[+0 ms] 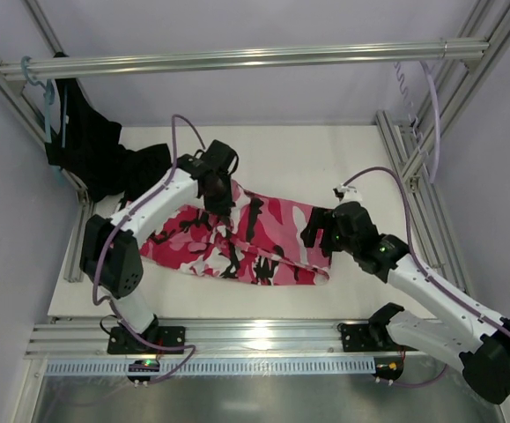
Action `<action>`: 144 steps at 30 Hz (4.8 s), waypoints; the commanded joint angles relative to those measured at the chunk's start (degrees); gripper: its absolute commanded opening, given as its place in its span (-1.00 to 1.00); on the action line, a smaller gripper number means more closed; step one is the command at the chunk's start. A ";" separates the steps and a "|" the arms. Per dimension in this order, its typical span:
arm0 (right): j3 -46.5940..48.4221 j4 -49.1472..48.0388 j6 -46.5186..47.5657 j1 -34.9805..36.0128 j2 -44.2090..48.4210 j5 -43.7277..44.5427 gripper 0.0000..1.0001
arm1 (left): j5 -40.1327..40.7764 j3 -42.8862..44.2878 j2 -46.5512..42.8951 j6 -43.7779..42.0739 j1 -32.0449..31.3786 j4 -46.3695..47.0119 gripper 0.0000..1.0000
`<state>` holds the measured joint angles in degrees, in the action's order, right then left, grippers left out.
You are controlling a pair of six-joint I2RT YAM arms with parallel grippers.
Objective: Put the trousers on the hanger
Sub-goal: Fold the trousers
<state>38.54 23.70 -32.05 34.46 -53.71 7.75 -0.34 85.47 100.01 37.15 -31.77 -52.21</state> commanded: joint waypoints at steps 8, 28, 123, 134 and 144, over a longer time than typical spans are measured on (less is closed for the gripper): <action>-0.48 -5.59 -4.07 -2.20 -8.85 -2.11 0.82 | 21.95 -7.86 -10.79 -9.71 12.33 -15.04 -1.00; -10.59 -39.60 -13.12 0.87 -29.16 -16.18 0.40 | 28.29 -12.26 -7.11 -16.75 23.86 -6.42 -0.99; -8.14 -12.72 -3.29 -6.85 -23.20 0.60 0.09 | -4.21 -21.04 -8.49 -6.12 24.83 6.41 0.17; 16.55 -10.86 3.49 2.54 -23.61 -24.57 0.09 | -5.19 -10.85 -10.27 -7.44 22.19 2.37 0.20; 10.09 -28.17 -0.81 6.76 -39.18 -30.78 0.08 | 1.58 -11.73 0.97 -8.23 27.54 5.70 0.14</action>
<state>54.85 1.21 -30.92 41.21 -90.63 -20.38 -1.17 74.02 98.06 29.54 -7.79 -48.77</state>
